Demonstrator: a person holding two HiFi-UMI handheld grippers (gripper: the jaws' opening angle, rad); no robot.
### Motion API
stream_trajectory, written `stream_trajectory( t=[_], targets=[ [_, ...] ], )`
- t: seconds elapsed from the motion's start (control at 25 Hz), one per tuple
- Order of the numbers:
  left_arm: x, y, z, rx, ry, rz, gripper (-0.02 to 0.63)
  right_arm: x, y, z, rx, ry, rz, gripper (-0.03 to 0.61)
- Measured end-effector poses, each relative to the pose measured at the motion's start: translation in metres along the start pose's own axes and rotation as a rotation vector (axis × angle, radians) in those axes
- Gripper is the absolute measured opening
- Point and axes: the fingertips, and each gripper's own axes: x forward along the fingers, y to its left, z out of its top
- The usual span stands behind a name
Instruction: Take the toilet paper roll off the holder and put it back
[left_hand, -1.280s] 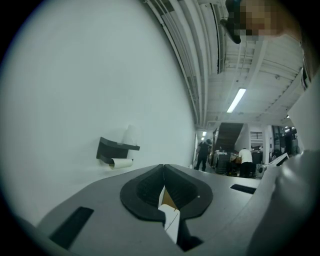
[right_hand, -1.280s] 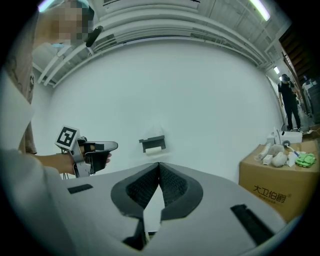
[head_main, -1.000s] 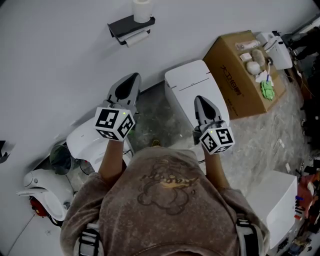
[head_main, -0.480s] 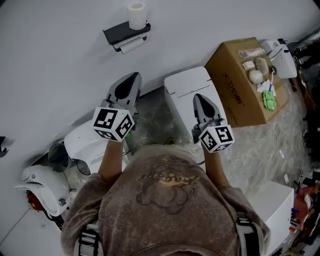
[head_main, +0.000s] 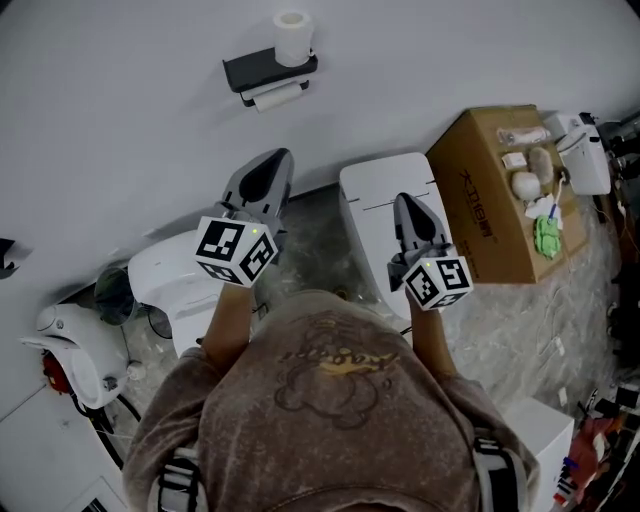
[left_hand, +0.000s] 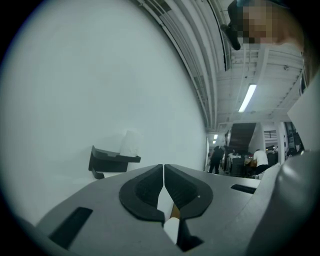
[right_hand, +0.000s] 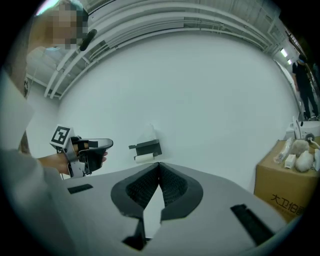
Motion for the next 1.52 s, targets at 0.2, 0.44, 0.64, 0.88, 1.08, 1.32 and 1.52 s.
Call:
stream_trajectory(
  t=[0.2, 0.44, 0.64, 0.88, 1.08, 1.32, 1.52],
  targets=[
    [0.001, 0.002, 0.004, 0.016, -0.011, 0.033, 0.021, 0.007, -0.002, -0.001, 0.009, 0.006, 0.034, -0.002],
    [0.007, 0.011, 0.017, 0.026, -0.029, 0.056, 0.102, 0.009, -0.004, -0.005, 0.017, 0.014, 0.048, -0.002],
    [0.016, 0.018, 0.031, 0.039, -0.045, 0.065, 0.231, 0.005, -0.005, -0.004, 0.021, 0.007, 0.039, -0.002],
    [0.034, 0.031, 0.044, 0.060, -0.048, 0.076, 0.333, 0.002, -0.006, -0.007, 0.029, 0.004, 0.029, -0.002],
    [0.067, 0.047, 0.059, 0.091, -0.029, 0.085, 0.370, 0.000, -0.005, -0.009, 0.030, 0.004, 0.023, -0.002],
    [0.108, 0.075, 0.065, 0.127, 0.013, 0.122, 0.374, -0.008, -0.011, -0.010, 0.031, 0.003, -0.004, -0.002],
    [0.141, 0.092, 0.065, 0.150, 0.052, 0.150, 0.374, -0.016, -0.022, -0.010, 0.034, 0.003, -0.040, -0.002]
  ],
)
